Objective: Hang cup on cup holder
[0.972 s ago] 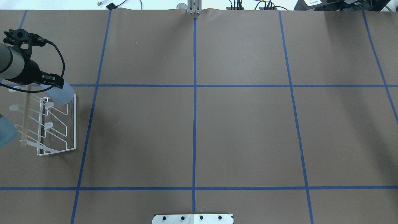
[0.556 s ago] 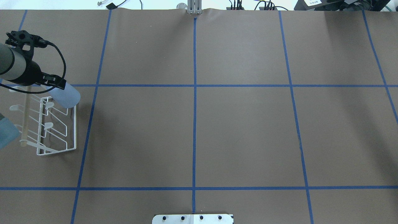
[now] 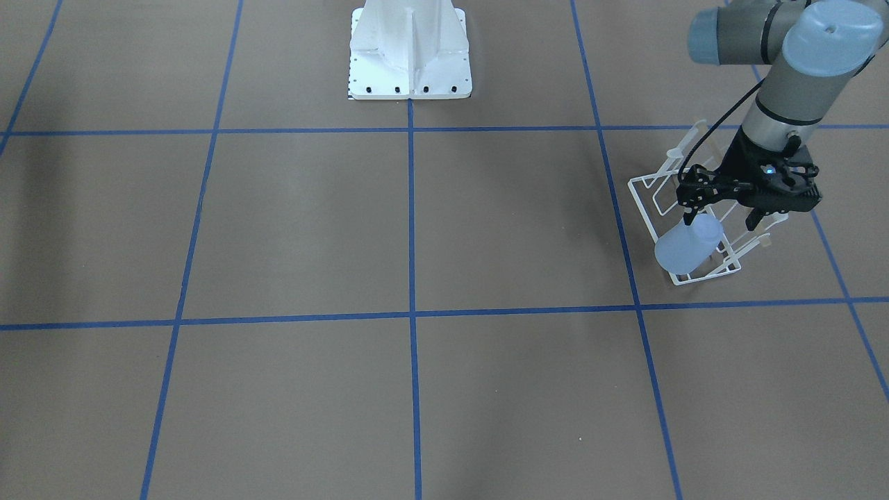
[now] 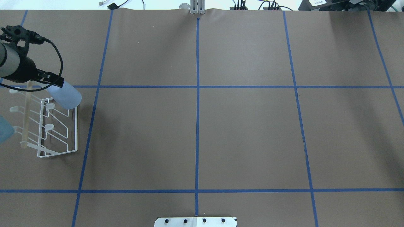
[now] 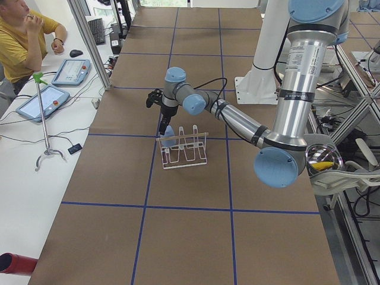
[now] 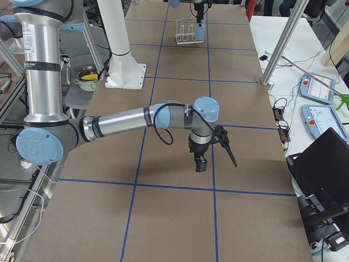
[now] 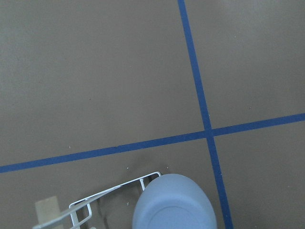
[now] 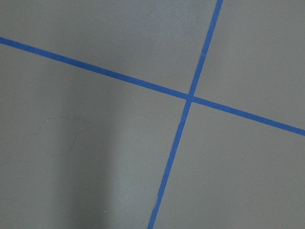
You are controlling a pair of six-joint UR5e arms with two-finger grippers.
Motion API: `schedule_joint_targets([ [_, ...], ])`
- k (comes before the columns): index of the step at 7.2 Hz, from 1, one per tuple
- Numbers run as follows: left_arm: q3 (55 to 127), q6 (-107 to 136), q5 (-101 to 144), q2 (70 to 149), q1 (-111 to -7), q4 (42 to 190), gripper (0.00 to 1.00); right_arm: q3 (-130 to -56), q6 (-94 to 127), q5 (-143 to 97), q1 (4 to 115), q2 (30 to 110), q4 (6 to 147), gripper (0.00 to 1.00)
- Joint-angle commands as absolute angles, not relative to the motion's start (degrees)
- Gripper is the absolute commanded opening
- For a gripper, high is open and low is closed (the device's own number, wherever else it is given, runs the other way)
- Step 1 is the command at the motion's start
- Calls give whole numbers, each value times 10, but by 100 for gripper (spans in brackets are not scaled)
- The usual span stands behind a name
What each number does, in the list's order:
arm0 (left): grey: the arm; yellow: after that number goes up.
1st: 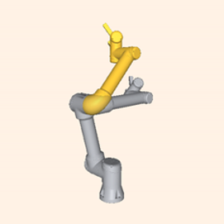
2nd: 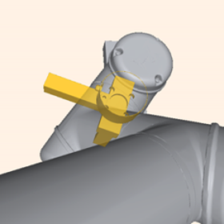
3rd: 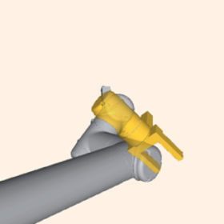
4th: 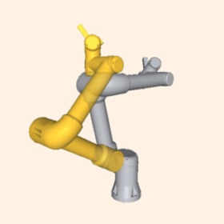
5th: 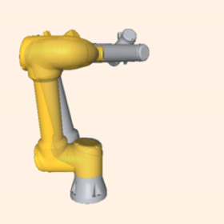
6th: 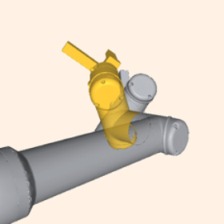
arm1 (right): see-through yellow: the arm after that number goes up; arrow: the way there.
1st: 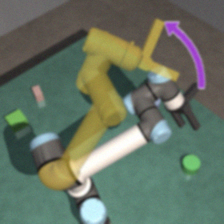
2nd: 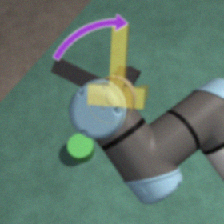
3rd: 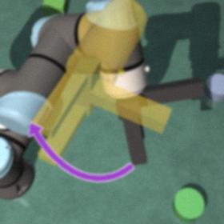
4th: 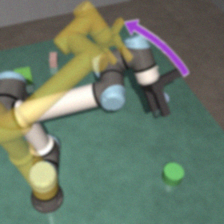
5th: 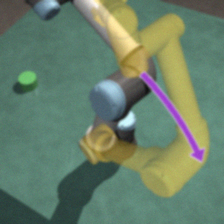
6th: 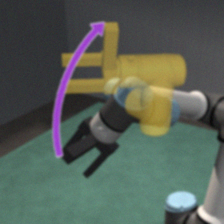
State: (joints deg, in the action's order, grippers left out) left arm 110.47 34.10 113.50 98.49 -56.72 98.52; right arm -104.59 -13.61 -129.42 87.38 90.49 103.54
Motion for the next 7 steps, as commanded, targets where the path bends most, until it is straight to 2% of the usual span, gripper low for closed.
schedule_joint_targets([
  [1,1101,215,1191,981,-658,940,98,-1043,-131,-1291,877,913,1035,100],
  [3,1079,86,1232,955,-743,938,98,-1043,-129,-1293,878,914,1035,100],
  [5,1023,-52,1286,928,-835,938,98,-1043,-129,-1294,879,917,1035,100],
  [7,1013,-72,1313,886,-886,933,98,-1043,-128,-1293,880,917,1035,100],
])
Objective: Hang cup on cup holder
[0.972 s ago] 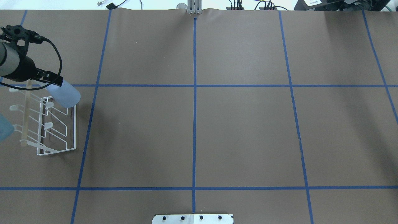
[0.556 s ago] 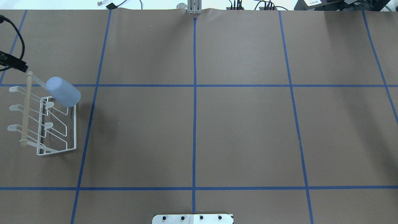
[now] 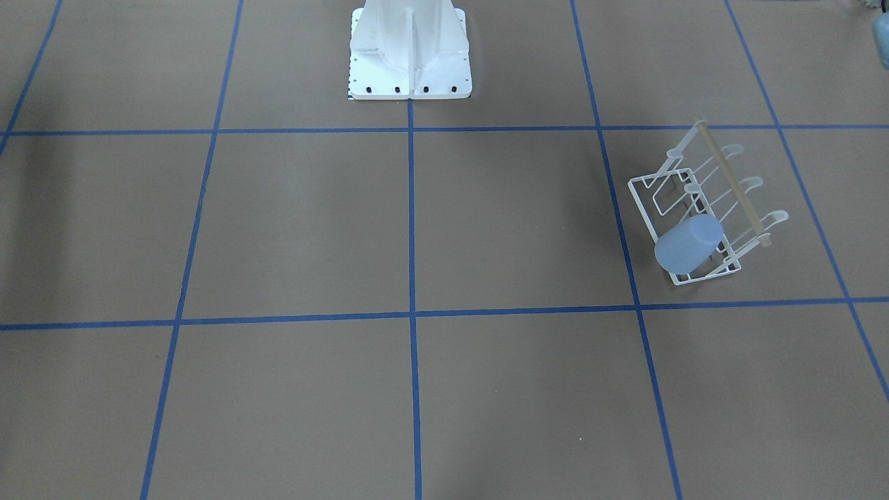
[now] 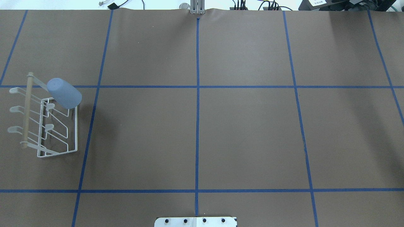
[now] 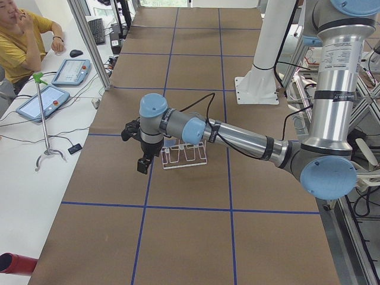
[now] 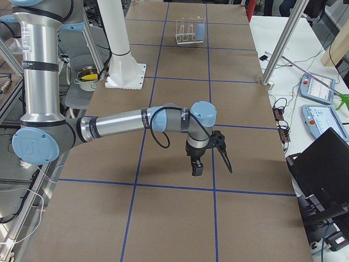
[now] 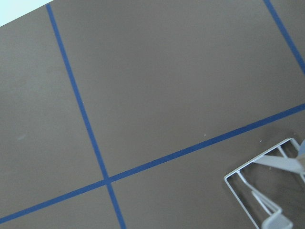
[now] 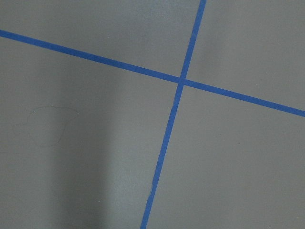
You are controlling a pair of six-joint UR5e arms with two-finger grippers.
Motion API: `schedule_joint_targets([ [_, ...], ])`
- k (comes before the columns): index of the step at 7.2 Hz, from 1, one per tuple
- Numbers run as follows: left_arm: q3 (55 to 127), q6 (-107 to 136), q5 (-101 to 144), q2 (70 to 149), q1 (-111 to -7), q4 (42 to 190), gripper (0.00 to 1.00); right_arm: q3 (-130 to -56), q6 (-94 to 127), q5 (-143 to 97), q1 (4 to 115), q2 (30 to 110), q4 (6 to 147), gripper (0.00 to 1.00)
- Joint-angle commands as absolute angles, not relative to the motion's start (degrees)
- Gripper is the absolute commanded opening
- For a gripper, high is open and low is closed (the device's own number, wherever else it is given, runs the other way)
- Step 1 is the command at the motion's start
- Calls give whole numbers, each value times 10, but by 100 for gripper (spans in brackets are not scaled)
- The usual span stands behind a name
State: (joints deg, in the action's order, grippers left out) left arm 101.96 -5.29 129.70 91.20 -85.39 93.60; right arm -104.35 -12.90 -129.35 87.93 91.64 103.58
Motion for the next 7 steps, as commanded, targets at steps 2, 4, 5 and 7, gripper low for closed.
schedule_joint_targets([
  [2,1006,-70,1306,872,-891,931,98,-1042,-128,-1293,881,917,1035,100],
  [4,1007,-69,1310,880,-893,903,98,-1042,-129,-1294,881,916,1035,100],
  [5,1007,-66,1324,870,-903,903,98,-1044,-134,-1293,881,916,1035,100],
  [7,1006,-66,1336,870,-903,906,98,-1043,-129,-1294,881,916,1035,100],
])
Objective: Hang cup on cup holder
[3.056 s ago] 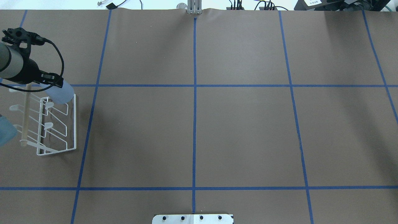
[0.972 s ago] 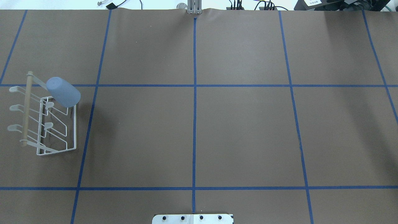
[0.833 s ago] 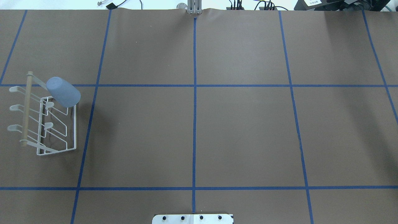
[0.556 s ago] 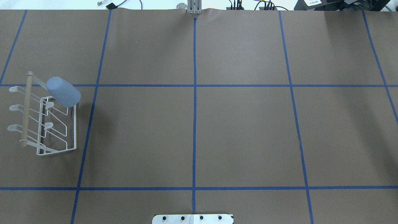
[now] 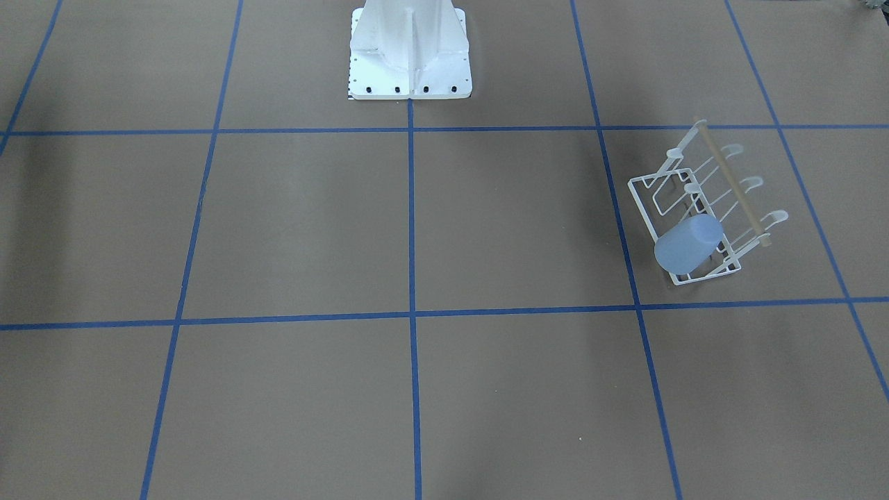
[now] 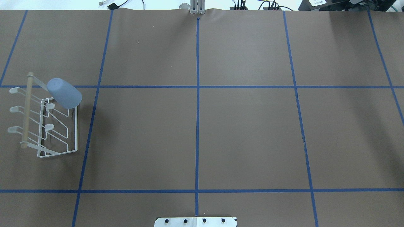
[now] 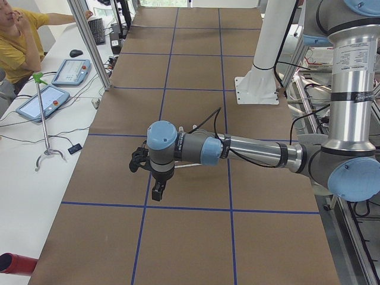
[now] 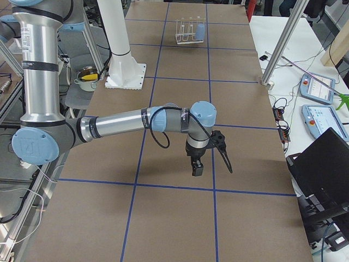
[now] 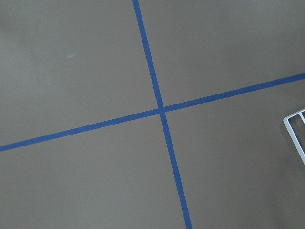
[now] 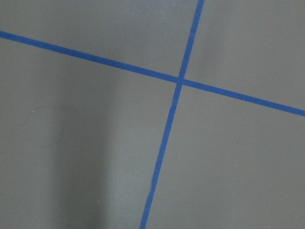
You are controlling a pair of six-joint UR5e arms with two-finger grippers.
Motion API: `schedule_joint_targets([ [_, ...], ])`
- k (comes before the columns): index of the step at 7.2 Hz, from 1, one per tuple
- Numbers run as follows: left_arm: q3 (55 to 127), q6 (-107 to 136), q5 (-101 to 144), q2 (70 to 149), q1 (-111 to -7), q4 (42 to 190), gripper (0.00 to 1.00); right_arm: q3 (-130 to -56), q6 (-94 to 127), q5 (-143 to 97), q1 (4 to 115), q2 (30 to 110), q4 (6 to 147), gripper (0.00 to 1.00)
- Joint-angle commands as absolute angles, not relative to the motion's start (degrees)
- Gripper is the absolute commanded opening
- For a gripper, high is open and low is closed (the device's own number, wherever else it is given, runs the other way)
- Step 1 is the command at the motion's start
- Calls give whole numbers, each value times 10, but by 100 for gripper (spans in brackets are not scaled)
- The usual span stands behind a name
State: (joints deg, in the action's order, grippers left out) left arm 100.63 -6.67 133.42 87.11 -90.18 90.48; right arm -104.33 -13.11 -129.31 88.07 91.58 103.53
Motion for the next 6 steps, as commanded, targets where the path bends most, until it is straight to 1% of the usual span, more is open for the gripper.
schedule_joint_targets([
  [1,1009,-69,1334,861,-903,908,98,-1043,-129,-1294,881,916,1035,100],
  [6,1009,-71,1333,859,-902,907,98,-1049,-127,-1294,881,922,1035,100],
])
